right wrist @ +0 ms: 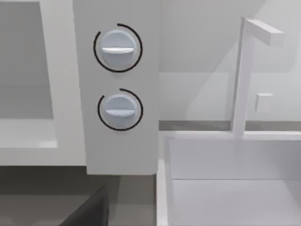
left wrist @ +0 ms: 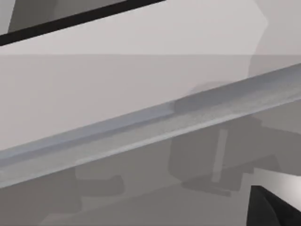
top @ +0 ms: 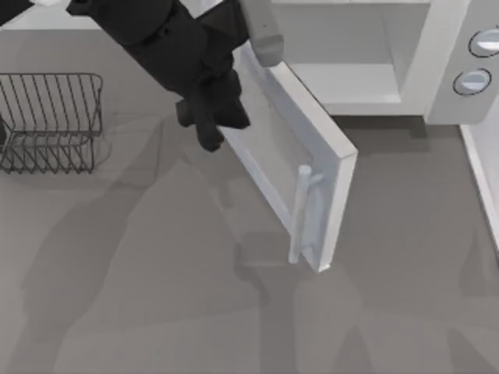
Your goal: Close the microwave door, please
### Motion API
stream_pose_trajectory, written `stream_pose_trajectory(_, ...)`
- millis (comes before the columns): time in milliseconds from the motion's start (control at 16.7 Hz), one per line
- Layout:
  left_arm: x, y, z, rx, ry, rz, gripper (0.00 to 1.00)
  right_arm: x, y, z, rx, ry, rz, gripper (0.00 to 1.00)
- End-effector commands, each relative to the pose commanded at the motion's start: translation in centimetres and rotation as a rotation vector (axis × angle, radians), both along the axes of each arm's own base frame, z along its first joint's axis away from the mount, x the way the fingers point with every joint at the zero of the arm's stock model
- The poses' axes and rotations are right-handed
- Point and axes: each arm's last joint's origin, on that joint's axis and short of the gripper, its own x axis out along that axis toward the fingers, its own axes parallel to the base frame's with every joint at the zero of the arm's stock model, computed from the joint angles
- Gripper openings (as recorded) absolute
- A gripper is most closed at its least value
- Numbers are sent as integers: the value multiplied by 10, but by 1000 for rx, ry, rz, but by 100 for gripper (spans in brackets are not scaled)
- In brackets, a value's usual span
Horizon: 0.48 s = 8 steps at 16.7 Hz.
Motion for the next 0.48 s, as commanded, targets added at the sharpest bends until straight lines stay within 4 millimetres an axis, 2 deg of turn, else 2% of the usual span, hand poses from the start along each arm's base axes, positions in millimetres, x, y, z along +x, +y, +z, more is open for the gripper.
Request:
stream_pose_trajectory(360, -1, -3, 2, -5, -8, -2, 0, 0, 0, 0, 0, 0, 0, 100)
stream_pose_trajectory(480, -1, -10, 2, -4, -6, -2, 0, 0, 0, 0, 0, 0, 0, 100)
